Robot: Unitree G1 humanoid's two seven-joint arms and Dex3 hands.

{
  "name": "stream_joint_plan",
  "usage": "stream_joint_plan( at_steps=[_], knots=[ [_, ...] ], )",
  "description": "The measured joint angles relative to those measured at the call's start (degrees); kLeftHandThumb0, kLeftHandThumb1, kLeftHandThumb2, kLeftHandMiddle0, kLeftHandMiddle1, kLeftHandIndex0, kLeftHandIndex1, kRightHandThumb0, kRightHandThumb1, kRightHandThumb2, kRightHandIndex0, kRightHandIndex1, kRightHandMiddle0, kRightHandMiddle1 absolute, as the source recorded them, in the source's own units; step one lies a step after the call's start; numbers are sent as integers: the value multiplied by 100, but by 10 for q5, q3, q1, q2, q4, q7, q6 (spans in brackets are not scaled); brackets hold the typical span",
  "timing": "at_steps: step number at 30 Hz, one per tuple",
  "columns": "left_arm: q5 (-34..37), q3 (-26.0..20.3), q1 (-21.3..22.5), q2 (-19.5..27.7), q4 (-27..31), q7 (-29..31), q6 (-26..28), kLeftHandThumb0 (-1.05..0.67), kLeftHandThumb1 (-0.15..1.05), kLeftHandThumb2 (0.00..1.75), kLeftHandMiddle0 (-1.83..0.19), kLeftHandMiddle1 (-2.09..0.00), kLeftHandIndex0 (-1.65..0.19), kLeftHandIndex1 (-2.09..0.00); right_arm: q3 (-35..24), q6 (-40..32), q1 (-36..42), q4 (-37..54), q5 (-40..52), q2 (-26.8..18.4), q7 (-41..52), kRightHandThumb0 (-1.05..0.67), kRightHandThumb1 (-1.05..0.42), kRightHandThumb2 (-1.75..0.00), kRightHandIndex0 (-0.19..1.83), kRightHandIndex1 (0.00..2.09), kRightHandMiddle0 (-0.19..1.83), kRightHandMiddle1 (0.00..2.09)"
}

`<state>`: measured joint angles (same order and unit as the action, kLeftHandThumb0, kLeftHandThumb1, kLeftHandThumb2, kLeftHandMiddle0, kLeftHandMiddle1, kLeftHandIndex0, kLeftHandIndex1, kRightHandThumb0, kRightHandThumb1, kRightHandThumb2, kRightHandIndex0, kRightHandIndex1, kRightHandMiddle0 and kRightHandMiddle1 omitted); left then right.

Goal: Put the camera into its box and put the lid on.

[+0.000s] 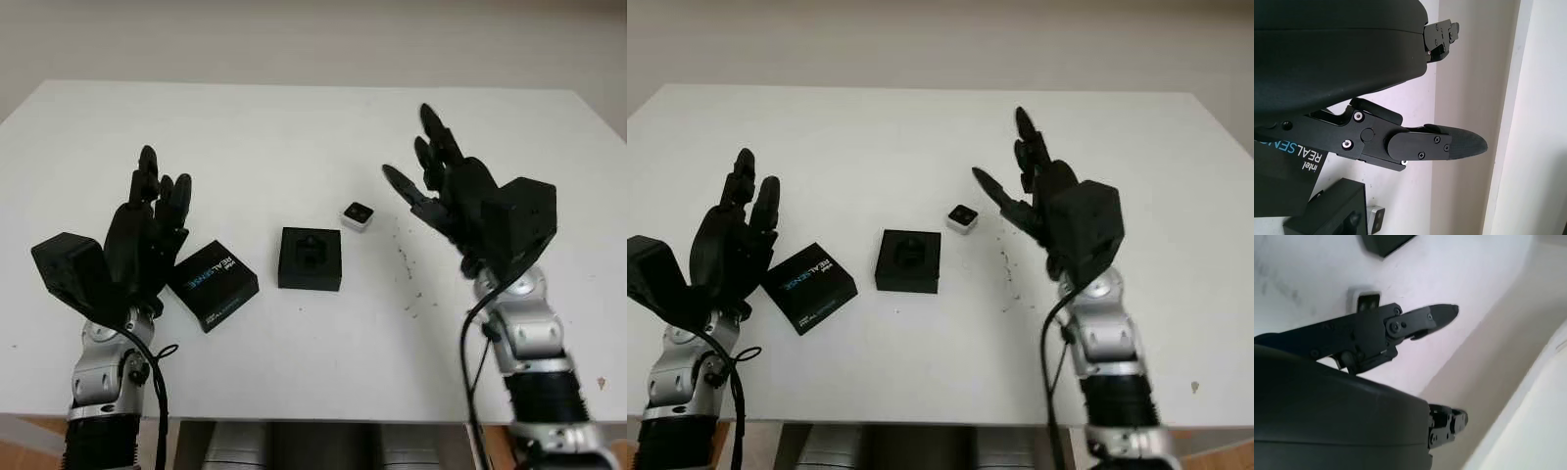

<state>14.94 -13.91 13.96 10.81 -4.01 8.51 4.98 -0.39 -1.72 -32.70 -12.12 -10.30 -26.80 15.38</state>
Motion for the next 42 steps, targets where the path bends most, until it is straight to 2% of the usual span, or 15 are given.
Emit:
stream_joint_plan(
  at_steps=[5,9,14,22,31,34,42],
  knots=[
    [-1,0,-2,0,1,-2,2,-66,105,34,19,0,19,-2,66,110,-97,-141,-86,-73,42,-38,-83,-5,30,19,31,22],
    [-1,-1,-3,4,2,0,3,-65,105,35,19,0,19,-1,121,190,-152,-244,-162,-94,33,-38,-83,-5,30,17,32,20],
    [-1,-1,-3,5,3,1,4,-65,105,35,19,0,19,-2,175,252,-208,-327,-240,-104,3,-33,-82,-5,36,15,41,17],
    [-5,2,-3,5,4,-2,7,-65,105,34,19,0,19,-1,259,313,-283,-426,-346,-107,-60,-33,-85,-6,42,15,45,13],
    [-23,6,-3,5,4,-10,5,-66,105,33,19,0,18,-3,332,368,-321,-523,-419,-95,-211,-32,-82,-5,51,16,53,13],
    [-25,7,-4,5,4,-11,-1,-66,105,33,19,0,18,-3,344,372,-328,-540,-426,-85,-237,-33,-82,-5,51,15,52,12],
    [-24,6,-4,3,4,-11,-4,-65,105,32,19,0,19,-4,343,371,-333,-561,-408,-55,-233,-33,-85,-6,47,12,50,9]
  ],
)
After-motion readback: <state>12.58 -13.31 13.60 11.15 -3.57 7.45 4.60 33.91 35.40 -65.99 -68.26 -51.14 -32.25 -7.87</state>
